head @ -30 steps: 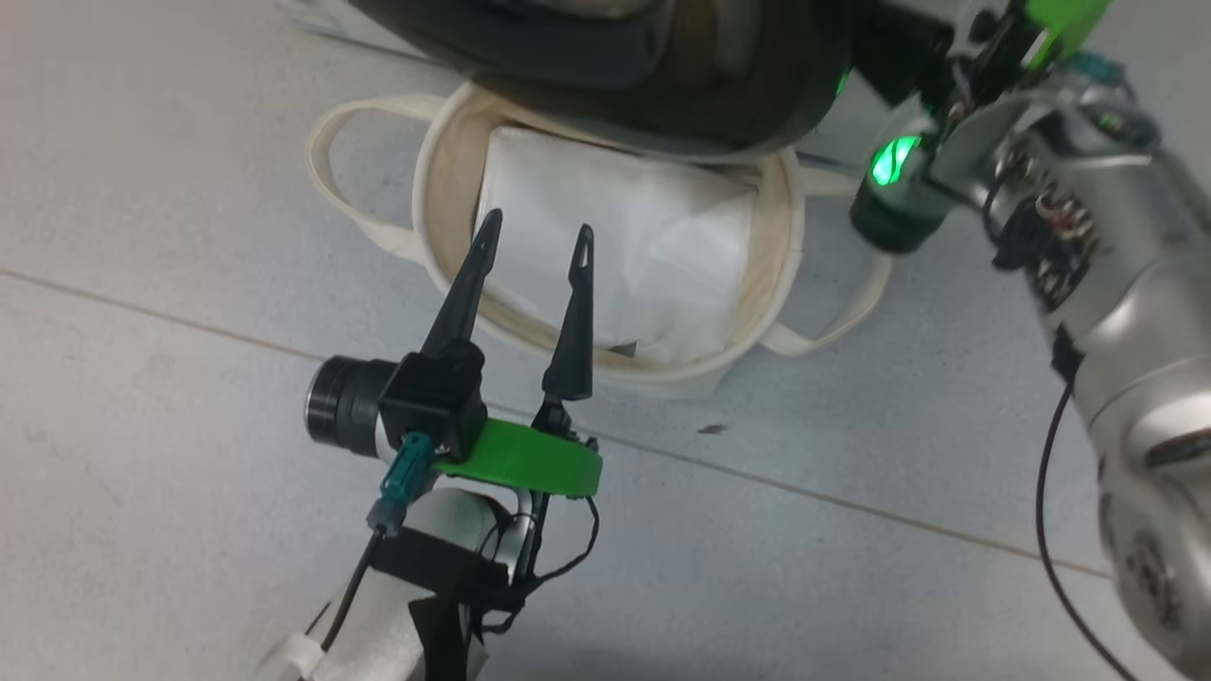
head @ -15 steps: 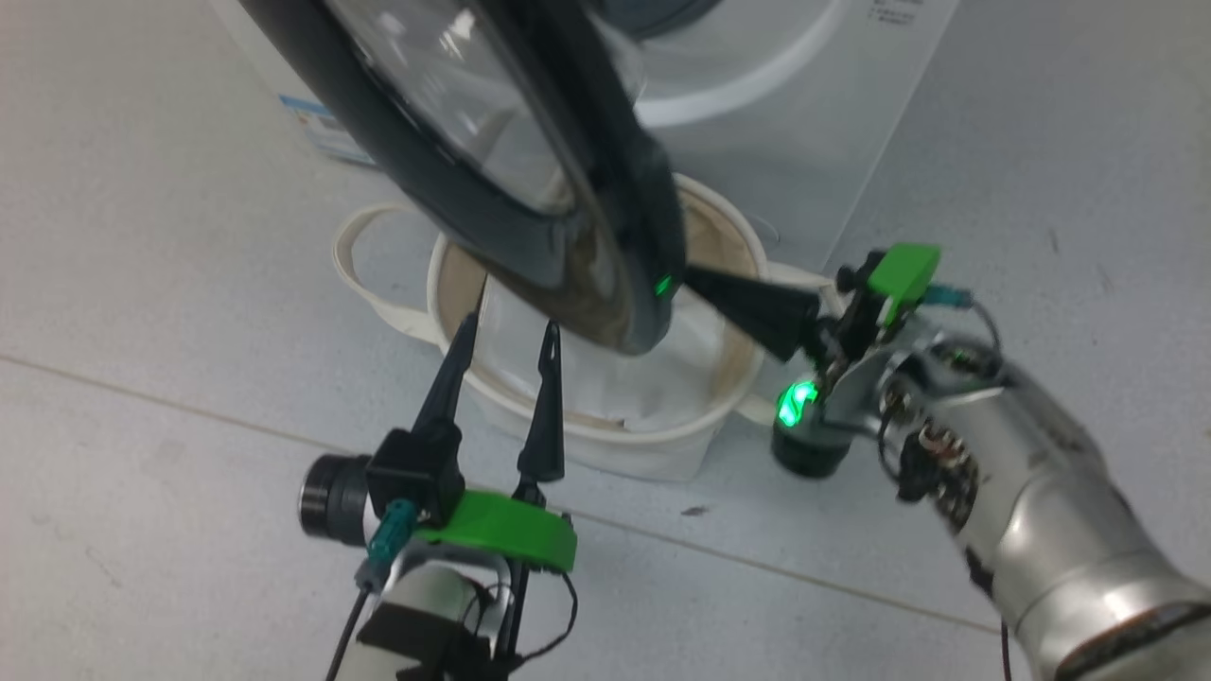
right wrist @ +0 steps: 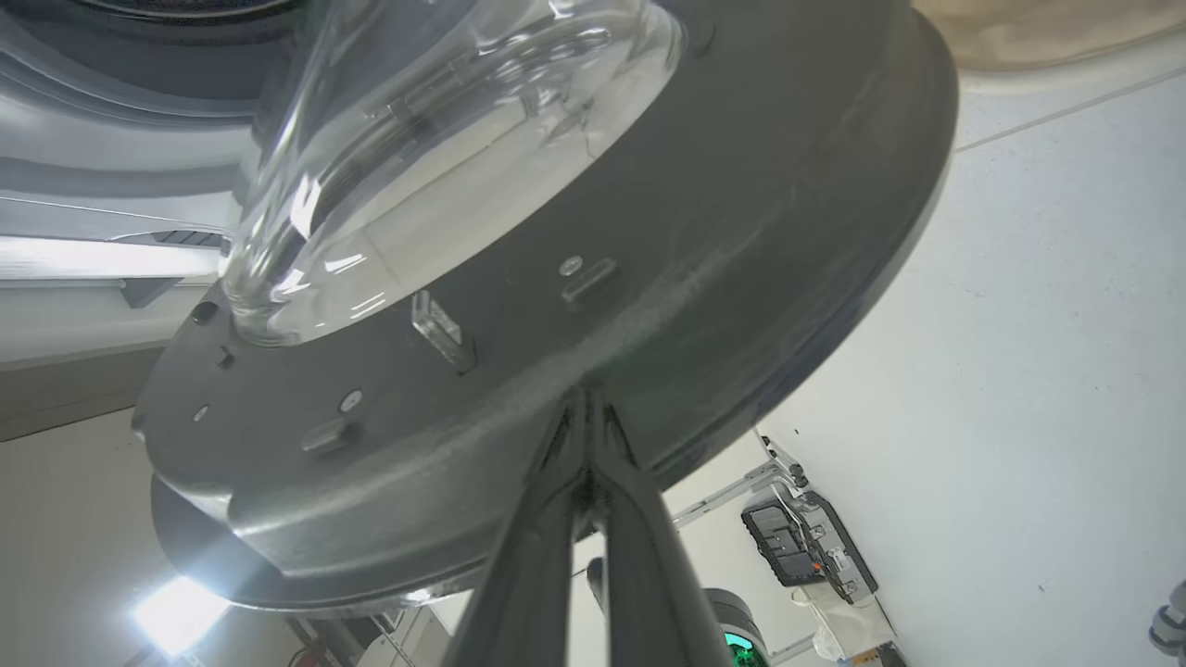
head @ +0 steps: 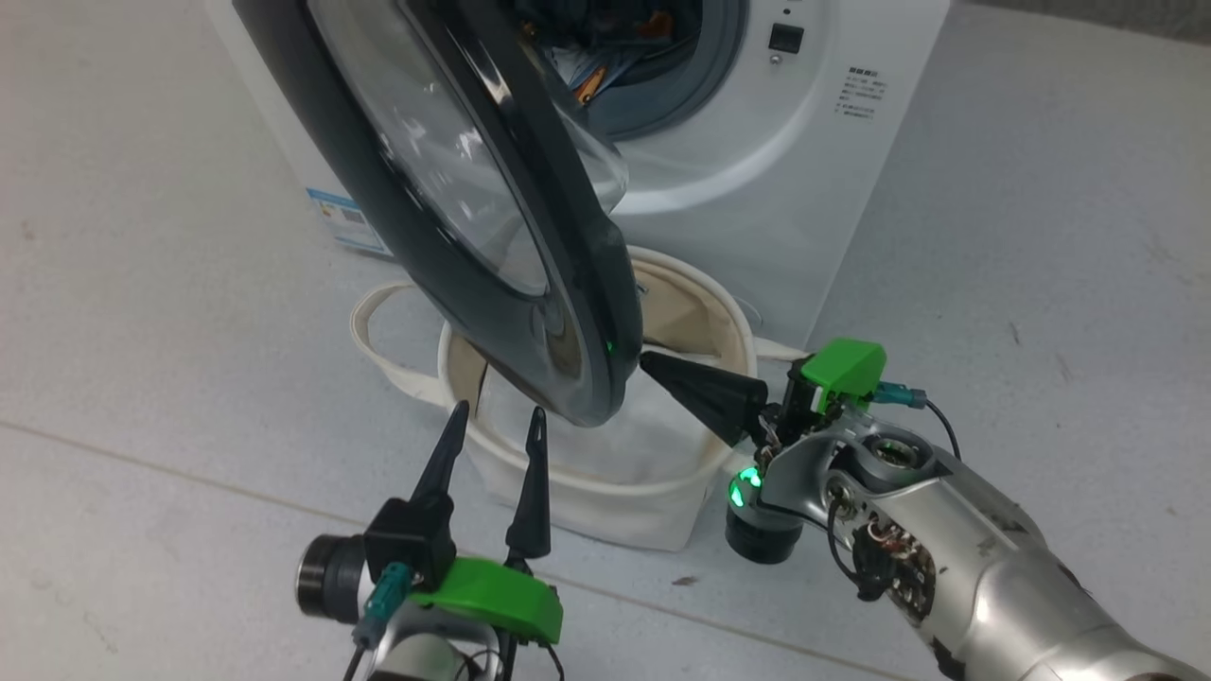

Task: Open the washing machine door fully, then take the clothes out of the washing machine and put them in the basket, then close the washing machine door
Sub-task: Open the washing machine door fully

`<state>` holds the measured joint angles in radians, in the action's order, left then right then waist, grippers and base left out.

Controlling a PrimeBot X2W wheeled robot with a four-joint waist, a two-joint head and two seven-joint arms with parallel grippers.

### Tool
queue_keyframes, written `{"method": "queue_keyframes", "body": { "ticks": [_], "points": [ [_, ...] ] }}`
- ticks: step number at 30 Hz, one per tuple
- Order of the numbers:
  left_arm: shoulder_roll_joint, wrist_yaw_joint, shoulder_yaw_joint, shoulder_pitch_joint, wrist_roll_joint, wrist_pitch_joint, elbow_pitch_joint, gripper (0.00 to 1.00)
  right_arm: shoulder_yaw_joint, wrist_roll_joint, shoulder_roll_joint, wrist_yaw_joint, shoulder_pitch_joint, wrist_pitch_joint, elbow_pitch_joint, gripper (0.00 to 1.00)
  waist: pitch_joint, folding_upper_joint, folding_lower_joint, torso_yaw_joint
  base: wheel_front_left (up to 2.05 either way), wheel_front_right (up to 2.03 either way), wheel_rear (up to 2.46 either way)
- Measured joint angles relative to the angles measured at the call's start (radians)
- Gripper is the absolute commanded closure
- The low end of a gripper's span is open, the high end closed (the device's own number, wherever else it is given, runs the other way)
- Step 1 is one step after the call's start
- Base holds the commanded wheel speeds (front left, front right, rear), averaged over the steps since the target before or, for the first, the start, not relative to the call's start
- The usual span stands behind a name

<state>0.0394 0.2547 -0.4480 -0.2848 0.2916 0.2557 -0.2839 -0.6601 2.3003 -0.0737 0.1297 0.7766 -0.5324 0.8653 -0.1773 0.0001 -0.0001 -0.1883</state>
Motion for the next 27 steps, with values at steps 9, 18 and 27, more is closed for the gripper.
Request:
{"method": "queue_keyframes", "body": {
  "ticks": [9, 18, 27],
  "points": [
    [0.001, -0.01, 0.02, 0.045, -0.01, 0.0, -0.019, 0.0, 0.025, -0.259, -0.125, 0.0, -0.101, 0.234, -0.255, 1.0, 0.07, 0.0, 0.0, 0.031, 0.0, 0.0, 0.0],
    [0.004, -0.023, 0.054, 0.087, -0.019, 0.0, -0.026, 0.0, -0.096, -0.98, -0.306, 0.0, -0.276, 0.737, -0.618, 1.0, 0.13, 0.0, 0.0, 0.078, 0.0, 0.0, 0.0],
    [0.005, -0.033, 0.074, 0.12, -0.026, 0.0, -0.027, 0.0, 0.324, -1.535, -0.209, 0.0, -0.507, 0.782, -0.596, 0.0, 0.159, 0.0, 0.0, 0.109, 0.0, 0.0, 0.0]
  ]
}}
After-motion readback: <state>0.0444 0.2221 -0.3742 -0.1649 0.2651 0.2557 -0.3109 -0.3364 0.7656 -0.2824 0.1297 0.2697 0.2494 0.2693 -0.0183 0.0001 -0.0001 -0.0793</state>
